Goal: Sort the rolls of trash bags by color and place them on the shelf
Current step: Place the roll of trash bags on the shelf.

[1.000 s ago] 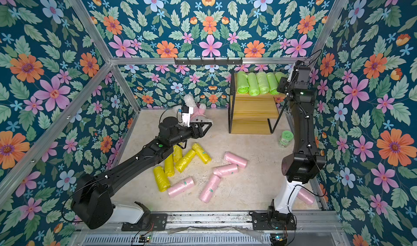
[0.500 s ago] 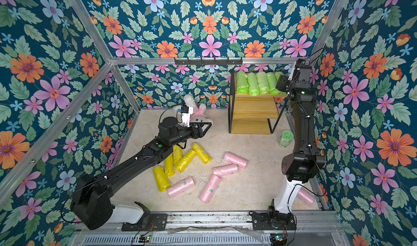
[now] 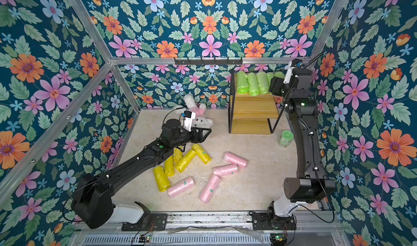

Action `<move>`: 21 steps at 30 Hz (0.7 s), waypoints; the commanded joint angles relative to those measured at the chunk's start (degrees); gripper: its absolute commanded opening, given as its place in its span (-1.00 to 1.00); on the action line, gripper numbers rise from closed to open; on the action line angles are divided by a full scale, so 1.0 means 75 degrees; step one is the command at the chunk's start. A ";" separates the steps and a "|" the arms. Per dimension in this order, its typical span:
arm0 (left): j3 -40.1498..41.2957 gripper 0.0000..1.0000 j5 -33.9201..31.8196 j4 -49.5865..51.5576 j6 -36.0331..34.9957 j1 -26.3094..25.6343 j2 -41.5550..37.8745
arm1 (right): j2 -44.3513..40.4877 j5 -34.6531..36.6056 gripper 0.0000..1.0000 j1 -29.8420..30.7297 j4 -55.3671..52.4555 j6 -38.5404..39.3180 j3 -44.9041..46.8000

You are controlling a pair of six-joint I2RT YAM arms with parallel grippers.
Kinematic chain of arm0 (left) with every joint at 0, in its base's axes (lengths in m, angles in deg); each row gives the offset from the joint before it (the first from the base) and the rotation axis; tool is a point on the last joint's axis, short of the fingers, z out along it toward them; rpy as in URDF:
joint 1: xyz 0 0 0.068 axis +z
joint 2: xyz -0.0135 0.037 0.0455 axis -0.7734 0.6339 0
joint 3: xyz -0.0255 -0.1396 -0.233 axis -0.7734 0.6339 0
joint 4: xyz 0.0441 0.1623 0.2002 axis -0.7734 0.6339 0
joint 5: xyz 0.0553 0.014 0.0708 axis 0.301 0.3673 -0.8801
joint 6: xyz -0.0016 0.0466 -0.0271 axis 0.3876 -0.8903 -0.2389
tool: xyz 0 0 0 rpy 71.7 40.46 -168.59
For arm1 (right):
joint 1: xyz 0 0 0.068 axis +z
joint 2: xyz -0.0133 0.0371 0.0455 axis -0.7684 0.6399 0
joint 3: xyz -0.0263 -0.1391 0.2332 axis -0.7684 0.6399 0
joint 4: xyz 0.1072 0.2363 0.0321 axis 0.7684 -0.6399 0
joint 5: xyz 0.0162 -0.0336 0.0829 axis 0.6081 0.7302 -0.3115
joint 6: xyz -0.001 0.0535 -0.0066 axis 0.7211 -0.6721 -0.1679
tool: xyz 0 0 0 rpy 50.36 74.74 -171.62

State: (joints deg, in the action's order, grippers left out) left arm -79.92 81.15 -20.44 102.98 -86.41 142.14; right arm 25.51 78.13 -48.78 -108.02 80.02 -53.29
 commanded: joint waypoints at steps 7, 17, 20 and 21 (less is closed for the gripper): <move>0.0777 0.65 -0.0754 0.1024 -0.0800 0.0008 -0.0233 | -0.2284 0.0473 0.57 0.1769 0.1480 -0.0289 0.3568; 0.1551 0.63 -0.1560 0.1443 -0.0653 0.0008 -0.0394 | -0.2827 0.0355 0.57 0.3406 0.1837 -0.0575 0.6340; 0.1668 0.62 -0.1477 0.1433 -0.0565 0.0000 -0.0437 | -0.2979 0.0136 0.57 0.3420 0.2130 -0.0882 0.7252; 0.1678 0.62 -0.1409 0.1390 -0.0497 -0.0003 -0.0426 | -0.3030 0.0121 0.57 0.3419 0.2259 -0.1003 0.7581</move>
State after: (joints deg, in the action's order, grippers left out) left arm -67.53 71.01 -9.95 98.48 -86.36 139.23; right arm 3.72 80.71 -23.32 -95.05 75.50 -0.70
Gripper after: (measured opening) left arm 0.813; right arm 0.785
